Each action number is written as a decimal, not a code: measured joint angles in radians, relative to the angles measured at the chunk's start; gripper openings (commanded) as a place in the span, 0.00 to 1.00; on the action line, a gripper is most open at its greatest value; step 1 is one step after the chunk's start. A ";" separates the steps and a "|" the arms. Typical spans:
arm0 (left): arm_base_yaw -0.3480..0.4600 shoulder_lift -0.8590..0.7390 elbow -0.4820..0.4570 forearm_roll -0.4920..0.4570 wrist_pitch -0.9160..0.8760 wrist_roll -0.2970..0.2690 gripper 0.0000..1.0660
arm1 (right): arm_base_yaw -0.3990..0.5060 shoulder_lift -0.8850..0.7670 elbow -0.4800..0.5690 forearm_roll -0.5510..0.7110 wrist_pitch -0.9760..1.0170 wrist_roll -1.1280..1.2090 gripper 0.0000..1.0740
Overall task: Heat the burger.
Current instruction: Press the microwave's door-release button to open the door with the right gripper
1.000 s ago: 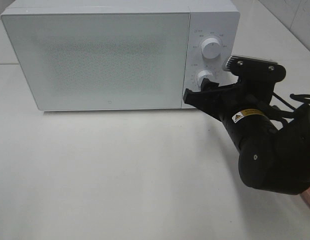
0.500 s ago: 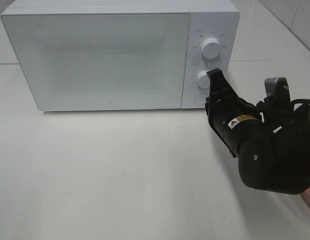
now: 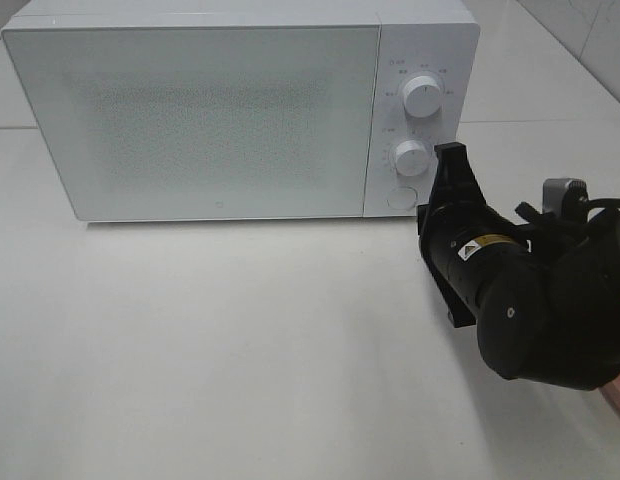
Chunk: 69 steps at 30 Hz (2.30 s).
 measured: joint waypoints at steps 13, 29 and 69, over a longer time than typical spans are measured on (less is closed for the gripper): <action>0.000 0.000 0.000 0.000 0.000 0.000 0.94 | -0.031 0.089 -0.096 0.001 0.065 0.069 0.00; 0.000 0.000 0.000 0.000 -0.001 0.000 0.94 | -0.096 0.189 -0.243 -0.023 0.147 0.056 0.00; 0.000 0.000 0.000 0.000 -0.001 0.000 0.94 | -0.148 0.272 -0.341 -0.029 0.129 0.037 0.00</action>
